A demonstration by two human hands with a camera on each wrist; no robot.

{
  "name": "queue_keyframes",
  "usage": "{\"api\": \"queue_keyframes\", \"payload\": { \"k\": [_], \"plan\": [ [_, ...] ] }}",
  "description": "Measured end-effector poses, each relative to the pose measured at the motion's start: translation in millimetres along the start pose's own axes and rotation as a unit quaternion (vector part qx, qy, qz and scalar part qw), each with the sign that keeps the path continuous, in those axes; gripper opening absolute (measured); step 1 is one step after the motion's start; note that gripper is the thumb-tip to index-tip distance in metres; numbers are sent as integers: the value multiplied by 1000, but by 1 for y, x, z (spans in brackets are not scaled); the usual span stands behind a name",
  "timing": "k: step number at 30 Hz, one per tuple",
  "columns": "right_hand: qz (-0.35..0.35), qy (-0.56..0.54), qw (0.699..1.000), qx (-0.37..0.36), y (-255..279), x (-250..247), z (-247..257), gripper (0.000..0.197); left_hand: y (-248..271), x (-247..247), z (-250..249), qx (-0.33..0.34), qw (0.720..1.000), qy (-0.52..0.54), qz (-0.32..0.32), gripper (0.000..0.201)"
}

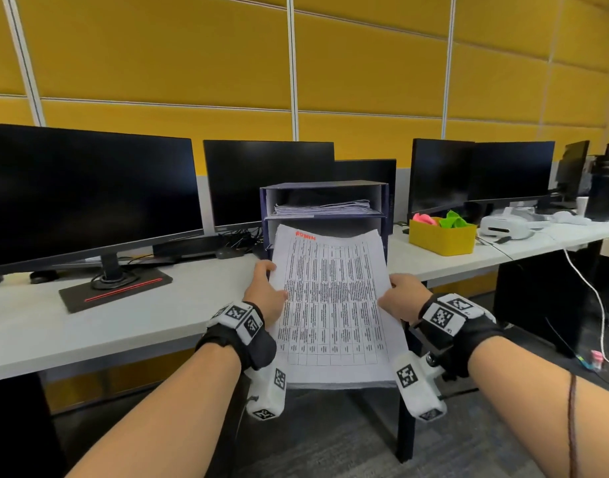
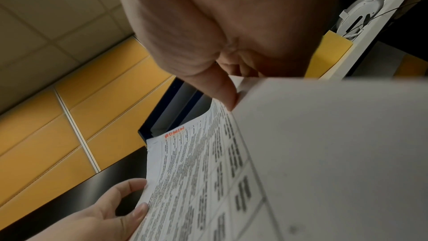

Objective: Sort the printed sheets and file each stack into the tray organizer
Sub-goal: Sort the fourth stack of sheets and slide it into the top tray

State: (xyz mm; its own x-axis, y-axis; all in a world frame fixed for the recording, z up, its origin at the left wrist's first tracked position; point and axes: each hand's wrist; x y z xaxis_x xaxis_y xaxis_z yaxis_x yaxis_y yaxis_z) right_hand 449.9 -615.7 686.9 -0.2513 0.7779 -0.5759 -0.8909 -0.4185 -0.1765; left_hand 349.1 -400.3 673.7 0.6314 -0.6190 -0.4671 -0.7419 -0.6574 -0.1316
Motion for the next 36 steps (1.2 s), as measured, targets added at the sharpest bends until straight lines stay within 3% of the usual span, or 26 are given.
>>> {"api": "queue_keyframes", "payload": {
  "k": [6, 10, 13, 16, 19, 22, 24, 28, 31, 34, 36],
  "plan": [
    [18, 35, 999, 14, -28, -15, 11, 25, -26, -16, -21, 25, 994, -91, 49, 59],
    [28, 16, 999, 32, -53, -18, 16, 10, -48, -26, -36, 10, 987, -144, 70, 61],
    [29, 2, 999, 30, -82, -20, 13, 11, -71, -30, -44, 2, 980, -184, 73, 63],
    [32, -48, 997, 44, -97, -22, 10, 35, -96, -28, -46, -16, 989, -120, 80, 60],
    [37, -59, 997, 30, -85, -26, 17, 23, -120, -22, -45, -40, 993, -59, 92, 55],
    [74, -108, 990, 47, -83, -30, 10, 47, -141, -15, -46, -48, 994, -29, 97, 51],
    [71, -121, 988, 58, -87, -30, 7, 49, -145, -12, -50, -44, 994, -12, 95, 50],
    [33, -112, 991, 66, -100, -22, 11, 37, -118, -15, -61, -57, 991, 50, 112, 42],
    [17, -105, 991, 80, -110, -17, 16, 41, -99, -25, -59, -67, 989, 10, 131, 36],
    [-2, -105, 991, 88, -116, -15, 21, 46, -79, -40, -58, -107, 977, 24, 184, 16],
    [-19, -103, 991, 87, -120, -13, 22, 48, -75, -46, -54, -105, 980, 57, 160, 14]
  ]
}}
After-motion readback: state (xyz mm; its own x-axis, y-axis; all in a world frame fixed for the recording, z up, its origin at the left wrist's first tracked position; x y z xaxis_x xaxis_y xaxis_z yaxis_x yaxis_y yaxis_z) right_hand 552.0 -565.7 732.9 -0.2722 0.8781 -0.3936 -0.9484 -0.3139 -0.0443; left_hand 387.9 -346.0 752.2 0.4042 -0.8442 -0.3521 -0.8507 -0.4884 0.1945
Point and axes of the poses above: each hand's wrist, its own y-axis away from the middle knuckle, its own x-axis out of the palm, z = x × y, and after that the axes turned 4 degrees about -x, right-handed
